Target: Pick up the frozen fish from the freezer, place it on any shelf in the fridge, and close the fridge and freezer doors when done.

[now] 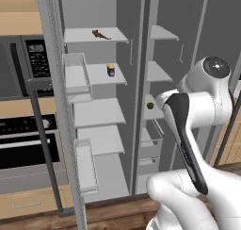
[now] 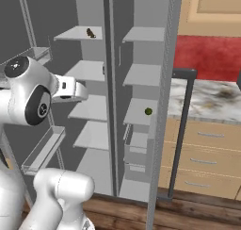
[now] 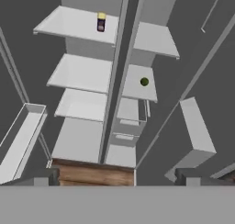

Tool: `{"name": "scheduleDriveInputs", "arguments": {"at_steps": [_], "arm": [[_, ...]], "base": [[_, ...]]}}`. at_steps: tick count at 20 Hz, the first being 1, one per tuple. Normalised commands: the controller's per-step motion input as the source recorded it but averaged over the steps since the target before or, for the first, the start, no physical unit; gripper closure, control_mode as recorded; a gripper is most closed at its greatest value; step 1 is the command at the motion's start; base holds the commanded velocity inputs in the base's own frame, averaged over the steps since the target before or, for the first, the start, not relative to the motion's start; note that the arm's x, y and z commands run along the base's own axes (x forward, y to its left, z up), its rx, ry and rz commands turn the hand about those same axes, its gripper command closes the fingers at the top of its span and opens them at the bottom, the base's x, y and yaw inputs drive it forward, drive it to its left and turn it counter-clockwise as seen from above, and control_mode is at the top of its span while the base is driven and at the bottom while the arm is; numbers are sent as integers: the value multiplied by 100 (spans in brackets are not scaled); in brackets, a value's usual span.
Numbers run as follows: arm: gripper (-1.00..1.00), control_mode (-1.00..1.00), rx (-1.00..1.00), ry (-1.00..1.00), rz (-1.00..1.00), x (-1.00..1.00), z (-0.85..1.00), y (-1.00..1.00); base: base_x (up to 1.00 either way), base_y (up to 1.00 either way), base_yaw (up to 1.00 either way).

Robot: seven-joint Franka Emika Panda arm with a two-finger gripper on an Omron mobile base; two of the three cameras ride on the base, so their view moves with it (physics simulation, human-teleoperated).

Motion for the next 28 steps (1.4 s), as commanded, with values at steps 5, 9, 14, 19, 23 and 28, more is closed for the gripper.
{"name": "scheduleDriveInputs", "arguments": {"at_steps": [5, 9, 14, 19, 23, 28], "arm": [[-100, -100, 0, -28, 0, -99, 29, 50], [-100, -100, 0, -40, -4, -99, 28, 98], [-100, -100, 0, -35, -18, -86, 0, 100], [-100, -100, 0, -21, -28, -68, -28, 100], [-100, -100, 3, -11, -36, -12, -38, 100], [-100, -100, 0, -9, -41, 50, -27, 100]], "base": [[0, 0, 0], [0, 0, 0], [0, 0, 0], [0, 0, 0], [0, 0, 0], [0, 0, 0]]}}
